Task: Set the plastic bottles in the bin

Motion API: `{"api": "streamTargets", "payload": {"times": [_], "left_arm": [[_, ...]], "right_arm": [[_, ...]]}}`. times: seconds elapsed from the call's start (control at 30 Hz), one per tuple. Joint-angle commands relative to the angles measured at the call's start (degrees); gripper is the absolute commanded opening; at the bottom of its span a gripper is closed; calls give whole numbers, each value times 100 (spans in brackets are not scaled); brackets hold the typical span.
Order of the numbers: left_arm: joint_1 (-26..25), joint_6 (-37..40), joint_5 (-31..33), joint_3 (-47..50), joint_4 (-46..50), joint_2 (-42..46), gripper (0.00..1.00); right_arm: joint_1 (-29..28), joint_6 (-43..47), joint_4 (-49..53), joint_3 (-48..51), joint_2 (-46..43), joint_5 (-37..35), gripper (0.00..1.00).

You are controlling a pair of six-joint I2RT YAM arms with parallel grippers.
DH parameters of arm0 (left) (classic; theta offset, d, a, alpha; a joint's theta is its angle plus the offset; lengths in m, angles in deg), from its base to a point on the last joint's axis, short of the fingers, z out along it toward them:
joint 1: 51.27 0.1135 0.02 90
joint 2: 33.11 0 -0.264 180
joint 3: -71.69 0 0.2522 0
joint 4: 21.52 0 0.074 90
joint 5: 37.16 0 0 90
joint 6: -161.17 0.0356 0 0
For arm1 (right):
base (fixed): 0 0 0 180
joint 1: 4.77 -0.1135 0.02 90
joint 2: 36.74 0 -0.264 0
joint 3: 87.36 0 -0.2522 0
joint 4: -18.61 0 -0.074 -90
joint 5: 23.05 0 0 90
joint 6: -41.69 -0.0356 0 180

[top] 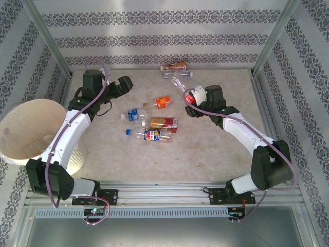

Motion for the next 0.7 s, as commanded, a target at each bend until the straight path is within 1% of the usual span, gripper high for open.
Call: {"api": "streamTargets", "payload": {"times": [0.0,0.07,0.17,0.27,0.33,0.4,0.5,0.67], "left_arm": [[-318,239,-114,80,-641,25,100],[-429,190,-368,177,-992,19,100],[-472,-211,-1204,221,-1551,-122,100],[-472,-581,-1769,159,-1988,-371,100],[-485,-571,-1968,45,-2019,-549,100],[-520,-569,-2145,50,-2311,-670,100],[-563,-548,-2040,-46,-2303,-823,100],[-667,-516,-2378,-176,-2740,-1081,100]], "right_arm": [[-137,-1013,-696,41,-121,597,36],[-254,-1347,-867,-22,-64,728,36],[-473,-1854,-966,-279,123,864,37],[-630,-2164,-1093,-533,395,1101,37],[-688,-2399,-1193,-739,584,1477,37],[-795,-2643,-1278,-950,769,1807,37],[-963,-2798,-1389,-1138,973,2000,37],[-1123,-2905,-1389,-1444,1247,2164,37]]}}
